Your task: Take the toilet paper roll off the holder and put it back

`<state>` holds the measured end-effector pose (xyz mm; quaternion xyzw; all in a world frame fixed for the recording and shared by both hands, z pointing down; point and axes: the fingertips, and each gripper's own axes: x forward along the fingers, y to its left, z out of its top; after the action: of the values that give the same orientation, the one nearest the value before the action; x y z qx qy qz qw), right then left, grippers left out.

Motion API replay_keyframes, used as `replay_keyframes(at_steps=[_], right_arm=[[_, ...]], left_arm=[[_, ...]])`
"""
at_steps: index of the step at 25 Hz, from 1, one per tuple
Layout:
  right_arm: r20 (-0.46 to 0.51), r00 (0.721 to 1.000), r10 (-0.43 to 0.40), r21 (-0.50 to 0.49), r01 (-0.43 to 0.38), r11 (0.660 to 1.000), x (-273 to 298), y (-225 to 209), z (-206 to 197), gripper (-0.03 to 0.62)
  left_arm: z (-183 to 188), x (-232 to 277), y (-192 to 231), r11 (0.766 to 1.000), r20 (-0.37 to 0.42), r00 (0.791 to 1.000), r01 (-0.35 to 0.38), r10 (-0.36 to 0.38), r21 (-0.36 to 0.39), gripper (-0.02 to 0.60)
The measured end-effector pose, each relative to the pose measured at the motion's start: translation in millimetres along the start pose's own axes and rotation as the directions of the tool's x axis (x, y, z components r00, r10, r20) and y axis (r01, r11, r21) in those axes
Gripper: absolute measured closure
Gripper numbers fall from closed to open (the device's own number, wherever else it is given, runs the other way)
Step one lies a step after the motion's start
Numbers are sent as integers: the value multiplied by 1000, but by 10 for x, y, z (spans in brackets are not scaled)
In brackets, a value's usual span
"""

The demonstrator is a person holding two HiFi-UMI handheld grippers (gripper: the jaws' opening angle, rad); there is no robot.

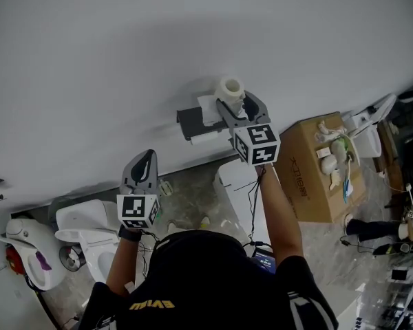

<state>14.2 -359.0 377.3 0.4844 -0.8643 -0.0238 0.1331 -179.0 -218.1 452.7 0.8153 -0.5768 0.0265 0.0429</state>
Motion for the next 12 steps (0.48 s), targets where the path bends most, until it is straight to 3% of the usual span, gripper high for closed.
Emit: replay_keyframes(at_steps=[6, 12], right_arm=[[73, 996, -47, 44, 44, 998, -346, -284, 387, 333], [68, 990, -120, 89, 113, 990, -629, -457, 239, 333]], left_arm=[[76, 82, -83, 999, 3, 999, 34, -34, 41, 569], [16, 161, -60, 998, -11, 999, 47, -46, 48, 569]])
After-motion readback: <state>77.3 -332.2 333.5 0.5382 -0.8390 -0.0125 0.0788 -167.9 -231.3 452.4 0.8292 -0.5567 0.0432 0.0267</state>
